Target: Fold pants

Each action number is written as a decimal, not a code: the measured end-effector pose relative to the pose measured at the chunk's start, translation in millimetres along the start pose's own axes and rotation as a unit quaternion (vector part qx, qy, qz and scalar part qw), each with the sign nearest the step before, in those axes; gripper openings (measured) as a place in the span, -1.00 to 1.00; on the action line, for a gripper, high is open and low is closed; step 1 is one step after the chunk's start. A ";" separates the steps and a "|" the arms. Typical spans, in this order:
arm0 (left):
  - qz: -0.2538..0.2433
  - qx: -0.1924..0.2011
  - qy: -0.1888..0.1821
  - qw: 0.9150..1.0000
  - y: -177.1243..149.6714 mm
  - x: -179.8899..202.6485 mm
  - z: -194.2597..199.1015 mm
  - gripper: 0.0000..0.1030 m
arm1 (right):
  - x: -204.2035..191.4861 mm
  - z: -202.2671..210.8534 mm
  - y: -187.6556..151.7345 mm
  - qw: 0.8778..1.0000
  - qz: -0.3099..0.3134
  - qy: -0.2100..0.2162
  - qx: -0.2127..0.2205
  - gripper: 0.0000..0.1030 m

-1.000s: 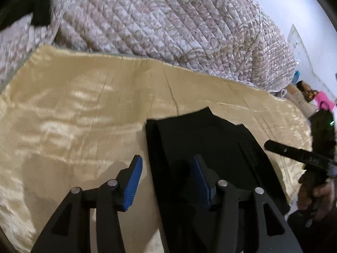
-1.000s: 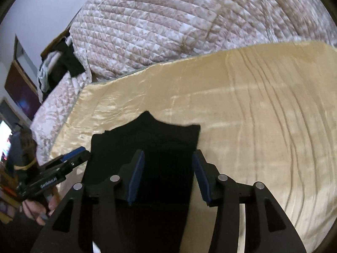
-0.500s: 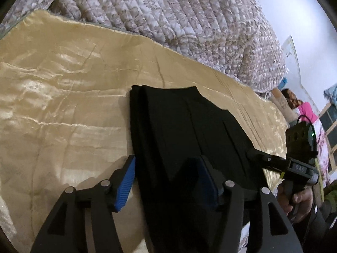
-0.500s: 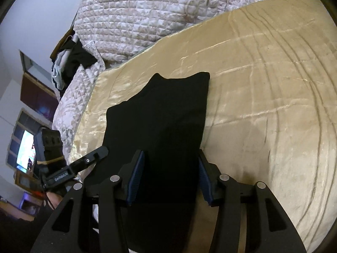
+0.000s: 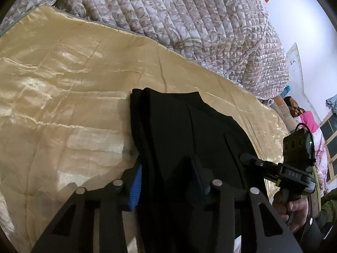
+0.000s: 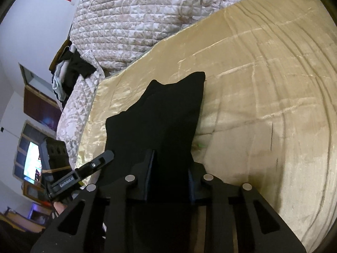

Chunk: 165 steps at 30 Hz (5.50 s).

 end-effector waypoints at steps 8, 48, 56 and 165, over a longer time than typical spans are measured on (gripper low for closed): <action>-0.028 0.019 0.003 0.999 13.7 23.0 21.3 -0.55 | -21.5 10.7 7.9 1.000 0.023 -0.002 0.021 -0.68; -0.109 0.057 0.215 0.969 29.2 -1.4 16.8 -0.29 | -59.0 -23.5 30.5 0.962 0.154 -0.220 0.047 -0.59; -0.108 0.069 0.229 0.965 28.7 -6.0 14.8 -0.30 | -51.1 -29.7 25.0 0.961 0.156 -0.224 0.047 -0.59; -0.076 0.024 0.253 0.964 -14.8 -40.6 10.7 0.42 | -38.1 -28.1 -18.5 0.941 0.177 -0.285 0.052 0.16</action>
Point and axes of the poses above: each gripper's, at about its wrist camera, not at the fingertips, and z roughly against the way its jaws point, x to its right, y to its top, the point moved 10 cm from there along -z, roughly the way its jaws point, and after that the axes turned 12 degrees about -x, right-handed, at the moved point
